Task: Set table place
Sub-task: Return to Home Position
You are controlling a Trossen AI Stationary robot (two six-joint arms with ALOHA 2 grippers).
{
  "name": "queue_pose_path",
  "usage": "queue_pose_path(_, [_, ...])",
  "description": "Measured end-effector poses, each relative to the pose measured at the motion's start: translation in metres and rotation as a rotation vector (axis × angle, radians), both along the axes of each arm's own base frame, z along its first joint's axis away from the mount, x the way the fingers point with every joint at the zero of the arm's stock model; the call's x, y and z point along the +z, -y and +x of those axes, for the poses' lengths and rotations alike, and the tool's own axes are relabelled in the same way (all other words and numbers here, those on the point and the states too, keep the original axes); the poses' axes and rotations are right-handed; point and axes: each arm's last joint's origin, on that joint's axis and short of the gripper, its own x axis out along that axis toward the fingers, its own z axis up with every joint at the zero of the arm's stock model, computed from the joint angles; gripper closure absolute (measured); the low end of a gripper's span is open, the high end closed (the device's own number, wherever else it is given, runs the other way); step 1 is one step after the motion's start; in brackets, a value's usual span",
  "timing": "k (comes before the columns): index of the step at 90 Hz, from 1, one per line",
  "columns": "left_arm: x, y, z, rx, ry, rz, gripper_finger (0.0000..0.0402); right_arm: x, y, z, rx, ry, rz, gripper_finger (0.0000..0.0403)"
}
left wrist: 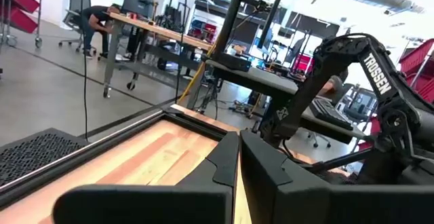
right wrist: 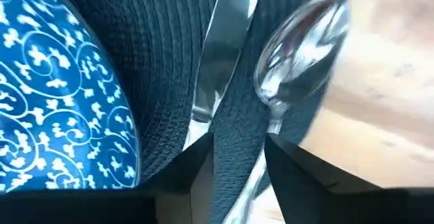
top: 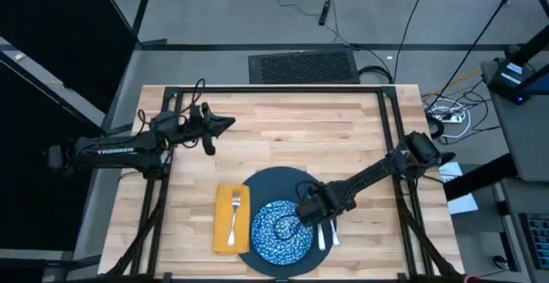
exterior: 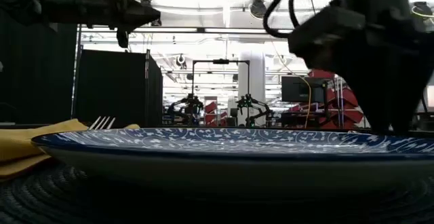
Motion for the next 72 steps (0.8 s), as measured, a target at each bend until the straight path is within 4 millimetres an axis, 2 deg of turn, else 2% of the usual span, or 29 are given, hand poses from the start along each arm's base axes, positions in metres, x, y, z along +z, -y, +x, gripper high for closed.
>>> queue_pose_path(33, [0.000, 0.000, 0.000, 0.001, -0.002, 0.003, 0.0402, 0.040, 0.024, -0.010, 0.269, -0.205, -0.253, 0.0280])
queue_pose_path(46, [0.000, 0.000, 0.000, 0.001, -0.001, 0.001, 0.0402, 0.059, 0.033, -0.020, 0.384, -0.196, -0.348, 0.0280])
queue_pose_path(60, [-0.001, 0.000, 0.000, -0.002, -0.010, -0.028, 0.0402, 0.098, 0.045, -0.042, 0.476, -0.080, -0.481, 0.0281])
queue_pose_path(72, [-0.001, 0.000, 0.000, -0.003, -0.010, -0.018, 0.0402, 0.125, 0.057, -0.078, 0.523, 0.039, -0.565, 0.0290])
